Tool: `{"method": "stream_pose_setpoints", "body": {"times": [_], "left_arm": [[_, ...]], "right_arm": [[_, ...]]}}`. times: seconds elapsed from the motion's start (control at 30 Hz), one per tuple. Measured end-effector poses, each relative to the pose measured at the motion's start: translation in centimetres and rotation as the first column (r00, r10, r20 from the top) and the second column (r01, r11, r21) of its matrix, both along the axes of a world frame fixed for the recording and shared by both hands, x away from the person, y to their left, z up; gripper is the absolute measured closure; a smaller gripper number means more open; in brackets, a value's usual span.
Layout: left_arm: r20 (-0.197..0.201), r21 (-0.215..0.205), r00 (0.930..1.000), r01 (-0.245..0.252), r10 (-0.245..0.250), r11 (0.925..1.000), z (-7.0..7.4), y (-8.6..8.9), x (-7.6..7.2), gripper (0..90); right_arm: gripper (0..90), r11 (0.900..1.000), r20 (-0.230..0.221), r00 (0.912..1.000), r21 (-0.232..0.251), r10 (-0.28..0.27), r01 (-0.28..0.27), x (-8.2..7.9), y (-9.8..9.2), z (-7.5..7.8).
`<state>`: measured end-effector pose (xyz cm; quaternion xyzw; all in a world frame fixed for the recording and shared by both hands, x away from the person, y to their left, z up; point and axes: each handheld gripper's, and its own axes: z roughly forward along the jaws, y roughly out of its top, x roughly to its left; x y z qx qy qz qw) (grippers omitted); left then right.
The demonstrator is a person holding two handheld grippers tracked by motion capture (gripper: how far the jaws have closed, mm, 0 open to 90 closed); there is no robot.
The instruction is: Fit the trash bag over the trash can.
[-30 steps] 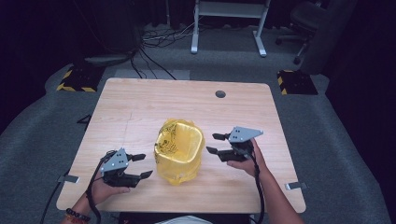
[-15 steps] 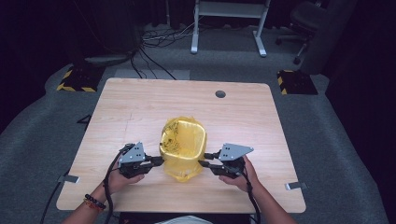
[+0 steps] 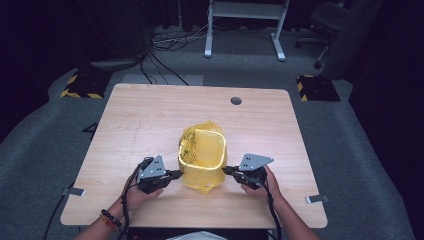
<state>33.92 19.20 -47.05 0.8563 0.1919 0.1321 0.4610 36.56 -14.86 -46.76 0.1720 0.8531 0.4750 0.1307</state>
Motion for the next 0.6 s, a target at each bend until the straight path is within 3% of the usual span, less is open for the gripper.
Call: {"method": "stream_pose_setpoints", "body": {"times": [0.07,0.2,0.33,0.5,0.6], "left_arm": [[0.008,0.001,0.9999,-0.007,0.007,1.0,0.0,0.1,-0.1,89.0],[0.027,0.012,0.9976,-0.064,0.064,0.9979,0.1,0.8,-0.2,61.3],[0.014,0.023,0.9972,-0.074,0.073,0.997,0.3,1.9,-0.4,37.9],[-0.04,0.055,0.9946,-0.094,0.096,0.9941,-0.2,3.8,-0.5,25.6],[-0.058,0.086,0.9936,-0.092,0.097,0.9921,-0.7,4.7,-0.7,23.7]], "right_arm": [[90.0,1.0,-0.003,1.0,0.004,-0.003,0.003,0.1,-0.2,-0.1],[89.9,1.0,0.002,1.0,0.004,-0.004,0.004,0.0,-0.4,0.1],[86.4,1.0,-0.009,0.9999,0.029,-0.008,0.008,0.1,-1.0,0.2],[83.3,0.998,-0.002,1.0,0.063,-0.009,0.009,0.0,-1.8,0.9],[82.3,0.997,0.002,0.9999,0.072,-0.014,0.014,0.0,-2.0,1.2]]}}
